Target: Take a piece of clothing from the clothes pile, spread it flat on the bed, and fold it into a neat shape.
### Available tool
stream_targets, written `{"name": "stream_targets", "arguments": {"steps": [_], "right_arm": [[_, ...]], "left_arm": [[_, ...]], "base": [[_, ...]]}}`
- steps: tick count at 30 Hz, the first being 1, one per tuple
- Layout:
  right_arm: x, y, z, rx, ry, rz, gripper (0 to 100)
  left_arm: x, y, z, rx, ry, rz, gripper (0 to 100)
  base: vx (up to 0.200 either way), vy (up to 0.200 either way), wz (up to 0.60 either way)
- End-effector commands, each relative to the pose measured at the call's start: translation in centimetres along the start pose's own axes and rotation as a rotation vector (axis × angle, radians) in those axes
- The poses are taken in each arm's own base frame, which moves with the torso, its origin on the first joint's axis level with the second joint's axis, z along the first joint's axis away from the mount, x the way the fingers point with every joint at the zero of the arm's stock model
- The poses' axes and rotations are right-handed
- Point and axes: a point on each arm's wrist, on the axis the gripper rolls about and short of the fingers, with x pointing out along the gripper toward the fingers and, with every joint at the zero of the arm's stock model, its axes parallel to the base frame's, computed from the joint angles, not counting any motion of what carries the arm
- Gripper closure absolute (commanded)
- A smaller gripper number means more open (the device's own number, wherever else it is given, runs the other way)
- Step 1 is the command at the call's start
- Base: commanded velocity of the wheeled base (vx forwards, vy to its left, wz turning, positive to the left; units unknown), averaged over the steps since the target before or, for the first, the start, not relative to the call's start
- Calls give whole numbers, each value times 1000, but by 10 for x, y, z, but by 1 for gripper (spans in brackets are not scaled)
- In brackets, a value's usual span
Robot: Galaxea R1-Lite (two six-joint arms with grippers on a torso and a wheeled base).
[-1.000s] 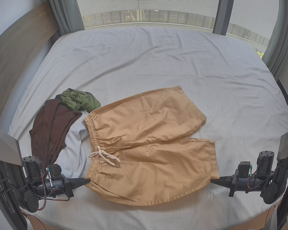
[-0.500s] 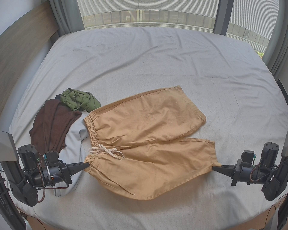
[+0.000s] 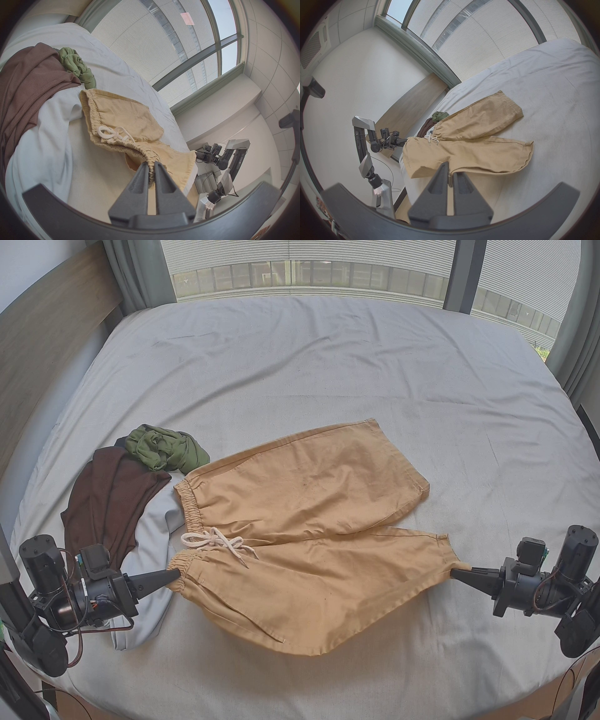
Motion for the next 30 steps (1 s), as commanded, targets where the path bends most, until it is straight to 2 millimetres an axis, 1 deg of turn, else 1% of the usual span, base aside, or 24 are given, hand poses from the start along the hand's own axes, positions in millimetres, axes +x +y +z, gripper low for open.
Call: {"name": "stream_targets", "arguments": {"steps": [1, 10, 19, 20, 25, 29, 30], "right_arm": [[-6, 10, -3, 3, 10, 12, 100], [-10, 19, -16, 26, 59, 29, 100], [-11, 22, -12, 8, 43, 35, 100], [-8, 20, -6, -13, 20, 39, 100], [-2, 16, 8, -47, -29, 46, 100], [2, 15, 21, -44, -74, 52, 100], [2, 15, 21, -44, -74, 52, 100]], "left_arm": [[-8, -13, -2, 7, -3, -15, 100], [-14, -18, -19, -42, 53, -5, 100], [-15, -16, -21, -61, 66, 5, 100], [-14, -16, -18, -42, 50, -3, 100], [-6, -13, -1, 20, -6, -16, 100], [-1, -12, 8, 50, -32, -24, 100], [-1, -12, 8, 50, -32, -24, 100]], "base": [[0, 0, 0], [0, 0, 0], [0, 0, 0], [0, 0, 0], [0, 0, 0], [0, 0, 0], [0, 0, 0]]}}
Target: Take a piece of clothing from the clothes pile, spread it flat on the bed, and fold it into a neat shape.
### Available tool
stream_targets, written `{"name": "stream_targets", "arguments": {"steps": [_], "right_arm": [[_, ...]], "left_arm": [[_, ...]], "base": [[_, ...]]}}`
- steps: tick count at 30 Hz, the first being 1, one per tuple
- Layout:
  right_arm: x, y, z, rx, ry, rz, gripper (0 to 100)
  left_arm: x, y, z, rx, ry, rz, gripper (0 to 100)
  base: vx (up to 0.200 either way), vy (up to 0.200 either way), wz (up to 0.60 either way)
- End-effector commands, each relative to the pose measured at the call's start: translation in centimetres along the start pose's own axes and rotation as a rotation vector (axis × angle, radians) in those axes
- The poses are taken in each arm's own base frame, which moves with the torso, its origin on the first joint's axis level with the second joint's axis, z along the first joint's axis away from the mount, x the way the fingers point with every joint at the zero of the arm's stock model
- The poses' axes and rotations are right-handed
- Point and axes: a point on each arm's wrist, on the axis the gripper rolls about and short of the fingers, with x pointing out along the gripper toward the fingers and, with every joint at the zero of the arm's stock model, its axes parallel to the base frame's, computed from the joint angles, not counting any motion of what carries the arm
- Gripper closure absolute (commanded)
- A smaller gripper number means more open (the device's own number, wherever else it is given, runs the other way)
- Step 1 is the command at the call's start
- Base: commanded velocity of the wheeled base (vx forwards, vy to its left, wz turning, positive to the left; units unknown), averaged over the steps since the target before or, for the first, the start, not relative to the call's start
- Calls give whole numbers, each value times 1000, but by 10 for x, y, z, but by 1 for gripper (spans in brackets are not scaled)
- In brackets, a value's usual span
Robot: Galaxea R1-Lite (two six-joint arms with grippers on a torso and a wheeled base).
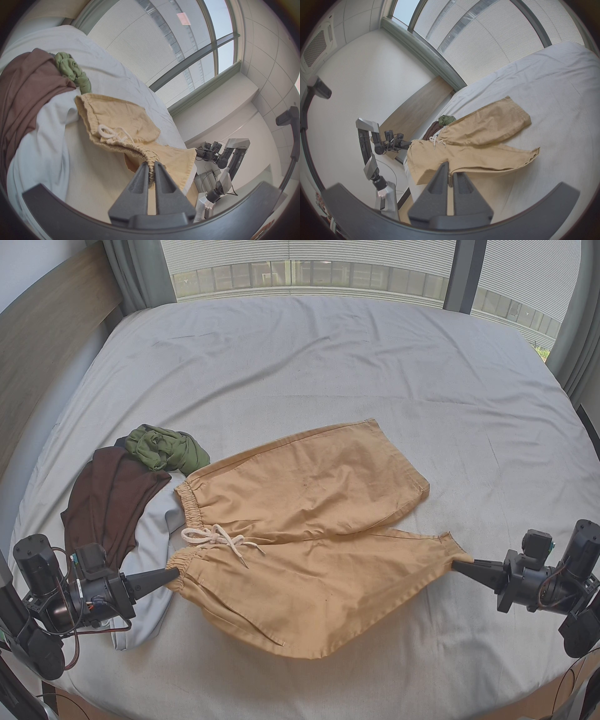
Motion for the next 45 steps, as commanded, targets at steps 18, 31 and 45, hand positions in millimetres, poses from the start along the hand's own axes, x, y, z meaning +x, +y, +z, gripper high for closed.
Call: {"name": "stream_targets", "arguments": {"steps": [18, 31, 45], "right_arm": [[25, -14, 53, -19, -182, 1, 100], [52, -44, 68, -29, -221, 5, 100], [72, -66, 90, -57, -282, 22, 100]], "left_arm": [[12, 10, 25, 29, -114, 69, 100], [17, 14, 30, 18, -143, 92, 100], [27, 26, 33, 7, -175, 153, 100]], "base": [[0, 0, 0], [0, 0, 0], [0, 0, 0]]}}
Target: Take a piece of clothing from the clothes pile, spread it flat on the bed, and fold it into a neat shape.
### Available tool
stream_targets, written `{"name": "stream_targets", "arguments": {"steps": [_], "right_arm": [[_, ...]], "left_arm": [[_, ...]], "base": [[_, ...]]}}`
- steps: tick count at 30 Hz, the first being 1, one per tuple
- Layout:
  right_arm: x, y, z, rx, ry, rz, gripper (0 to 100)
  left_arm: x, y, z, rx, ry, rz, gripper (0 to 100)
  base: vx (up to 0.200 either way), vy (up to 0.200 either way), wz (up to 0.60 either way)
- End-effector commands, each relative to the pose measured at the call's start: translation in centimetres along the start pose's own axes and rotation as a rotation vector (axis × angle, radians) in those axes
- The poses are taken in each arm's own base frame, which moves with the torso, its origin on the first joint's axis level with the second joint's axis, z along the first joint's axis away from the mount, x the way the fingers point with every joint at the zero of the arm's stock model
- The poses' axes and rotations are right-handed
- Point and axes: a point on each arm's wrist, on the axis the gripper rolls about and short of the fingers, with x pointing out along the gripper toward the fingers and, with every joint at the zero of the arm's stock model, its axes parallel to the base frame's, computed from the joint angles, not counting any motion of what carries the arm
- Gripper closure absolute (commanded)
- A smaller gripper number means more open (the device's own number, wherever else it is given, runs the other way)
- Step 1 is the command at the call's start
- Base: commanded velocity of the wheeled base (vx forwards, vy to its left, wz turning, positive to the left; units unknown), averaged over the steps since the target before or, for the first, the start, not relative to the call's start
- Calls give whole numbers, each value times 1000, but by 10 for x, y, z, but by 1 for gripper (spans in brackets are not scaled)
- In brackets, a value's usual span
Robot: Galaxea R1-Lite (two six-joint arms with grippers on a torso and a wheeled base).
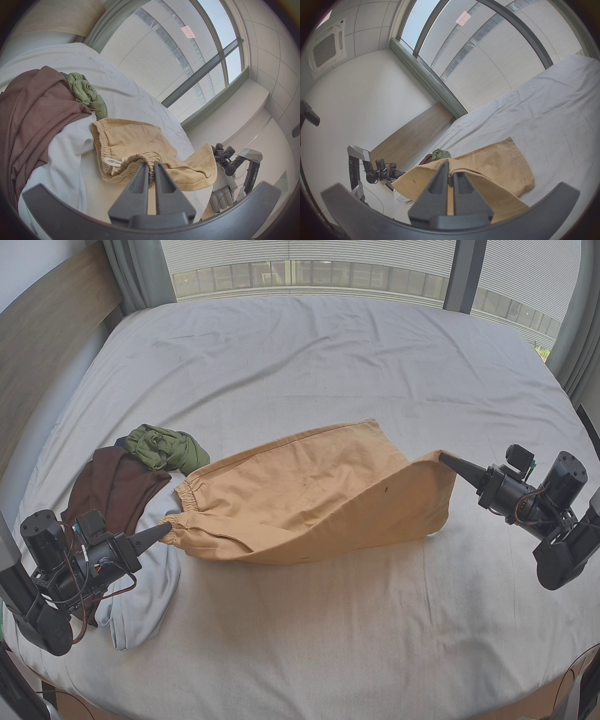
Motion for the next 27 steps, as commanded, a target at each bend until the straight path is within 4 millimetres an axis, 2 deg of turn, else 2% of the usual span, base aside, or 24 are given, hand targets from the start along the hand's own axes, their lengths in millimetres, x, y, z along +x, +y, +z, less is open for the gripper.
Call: {"name": "stream_targets", "arguments": {"steps": [1, 9, 20, 27], "right_arm": [[9, -13, 1, -11, -15, 0, 100], [31, -31, 7, -2, -18, 5, 100], [53, -44, 27, -7, -24, 7, 100], [66, -50, 30, 10, -6, 7, 100]], "left_arm": [[6, 5, 0, -1, -9, 17, 100], [21, 3, 1, -18, -56, 67, 100], [24, 3, 3, -33, -76, 71, 100], [28, 4, 9, -29, -105, 80, 100]], "base": [[0, 0, 0], [0, 0, 0], [0, 0, 0], [0, 0, 0]]}}
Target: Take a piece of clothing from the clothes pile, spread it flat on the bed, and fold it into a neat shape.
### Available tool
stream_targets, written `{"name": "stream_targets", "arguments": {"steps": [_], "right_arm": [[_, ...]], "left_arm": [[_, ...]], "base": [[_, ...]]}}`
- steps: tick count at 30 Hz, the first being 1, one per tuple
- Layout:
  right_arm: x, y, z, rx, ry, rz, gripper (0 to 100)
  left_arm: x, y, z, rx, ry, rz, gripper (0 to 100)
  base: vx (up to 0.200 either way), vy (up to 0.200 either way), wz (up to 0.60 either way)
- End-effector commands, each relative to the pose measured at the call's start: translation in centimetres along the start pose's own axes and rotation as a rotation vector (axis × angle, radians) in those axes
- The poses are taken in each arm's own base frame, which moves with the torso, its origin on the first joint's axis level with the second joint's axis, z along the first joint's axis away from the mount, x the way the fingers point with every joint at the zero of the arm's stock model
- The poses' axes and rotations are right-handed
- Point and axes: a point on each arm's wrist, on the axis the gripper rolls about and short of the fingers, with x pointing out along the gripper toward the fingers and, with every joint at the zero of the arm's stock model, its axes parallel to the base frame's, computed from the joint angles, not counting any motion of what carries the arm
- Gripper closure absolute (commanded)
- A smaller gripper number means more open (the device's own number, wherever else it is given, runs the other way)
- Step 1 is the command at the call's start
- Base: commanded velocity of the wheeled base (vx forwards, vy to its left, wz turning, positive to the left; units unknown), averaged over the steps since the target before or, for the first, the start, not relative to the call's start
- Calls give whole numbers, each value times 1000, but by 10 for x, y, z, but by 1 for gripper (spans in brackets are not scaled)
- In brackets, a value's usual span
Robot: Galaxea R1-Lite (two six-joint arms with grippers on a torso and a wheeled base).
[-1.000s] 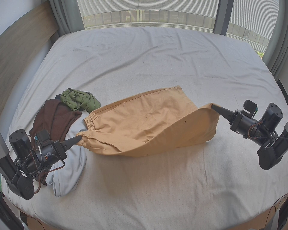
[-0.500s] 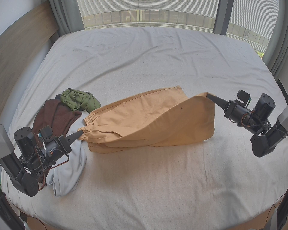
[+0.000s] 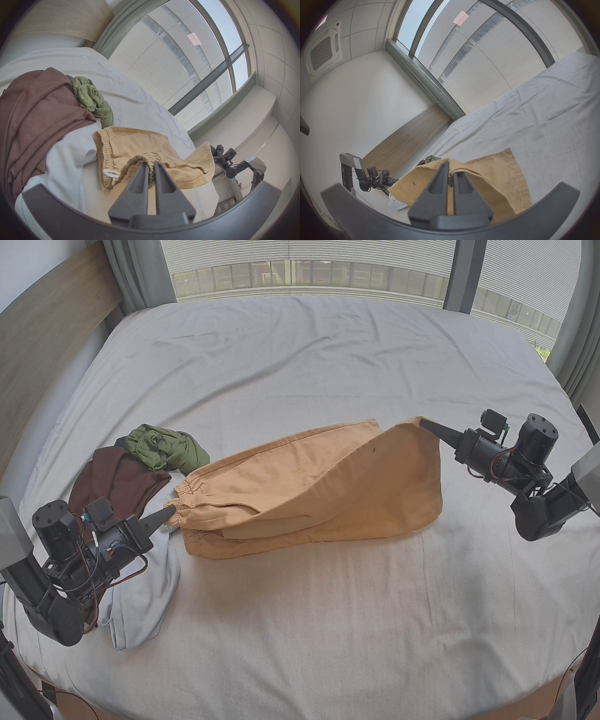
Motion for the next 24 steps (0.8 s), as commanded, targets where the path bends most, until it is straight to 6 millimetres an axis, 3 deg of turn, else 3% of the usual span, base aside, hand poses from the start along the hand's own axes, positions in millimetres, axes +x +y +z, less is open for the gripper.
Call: {"name": "stream_targets", "arguments": {"steps": [1, 10, 17, 24], "right_arm": [[12, -5, 1, -5, -3, 13, 100], [29, -14, 9, -4, 0, 18, 100], [48, -34, 8, -7, -3, 20, 100], [66, -36, 18, -12, -9, 28, 100]], "left_arm": [[5, 1, 5, -6, -36, 20, 100], [11, 6, 5, -27, -58, 48, 100], [19, 11, 0, -33, -64, 81, 100], [30, 17, 1, -36, -102, 115, 100]], "base": [[0, 0, 0], [0, 0, 0], [0, 0, 0], [0, 0, 0]]}}
